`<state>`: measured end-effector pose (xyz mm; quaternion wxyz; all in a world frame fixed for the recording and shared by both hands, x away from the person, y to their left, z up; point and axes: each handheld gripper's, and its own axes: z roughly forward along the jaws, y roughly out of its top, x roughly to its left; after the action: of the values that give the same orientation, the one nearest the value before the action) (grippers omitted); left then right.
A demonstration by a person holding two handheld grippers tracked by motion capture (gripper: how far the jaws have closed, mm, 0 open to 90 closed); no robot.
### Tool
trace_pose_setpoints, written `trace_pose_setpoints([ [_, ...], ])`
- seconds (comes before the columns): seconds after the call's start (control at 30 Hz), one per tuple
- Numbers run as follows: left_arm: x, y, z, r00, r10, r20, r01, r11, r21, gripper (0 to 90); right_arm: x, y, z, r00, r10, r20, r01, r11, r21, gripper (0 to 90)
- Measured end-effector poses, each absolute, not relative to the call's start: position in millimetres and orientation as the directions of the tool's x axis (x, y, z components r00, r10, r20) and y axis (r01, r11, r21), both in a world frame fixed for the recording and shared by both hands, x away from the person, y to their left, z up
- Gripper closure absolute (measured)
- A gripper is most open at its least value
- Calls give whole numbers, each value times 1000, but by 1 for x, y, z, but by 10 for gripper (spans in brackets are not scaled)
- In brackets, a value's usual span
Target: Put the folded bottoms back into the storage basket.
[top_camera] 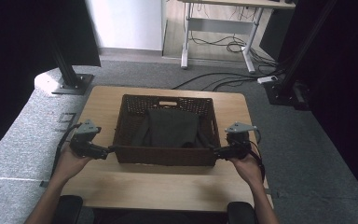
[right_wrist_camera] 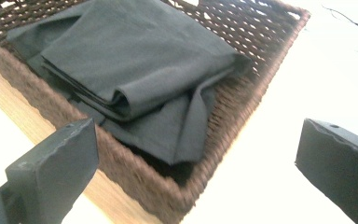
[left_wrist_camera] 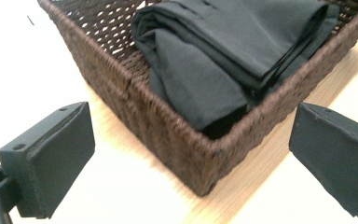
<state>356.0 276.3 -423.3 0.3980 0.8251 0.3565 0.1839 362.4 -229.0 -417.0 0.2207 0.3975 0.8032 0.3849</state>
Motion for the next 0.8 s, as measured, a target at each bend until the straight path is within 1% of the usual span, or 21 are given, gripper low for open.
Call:
trace_pose_setpoints([
  [0.27,347,288,-437,654,756,28,453,-421,785,5,350,-252,-428,-549,835,-37,485,355,799,0],
  [0.4,346,290,-451,646,763,26,470,-423,775,5,347,-258,-438,-537,843,-24,502,342,794,0],
  [0.6,346,288,-472,645,764,24,487,-435,757,0,346,-258,-458,-523,852,-11,527,333,782,0],
  [0.8,349,287,-492,643,766,1,507,-428,748,0,345,-253,-478,-519,855,-3,544,334,770,0],
])
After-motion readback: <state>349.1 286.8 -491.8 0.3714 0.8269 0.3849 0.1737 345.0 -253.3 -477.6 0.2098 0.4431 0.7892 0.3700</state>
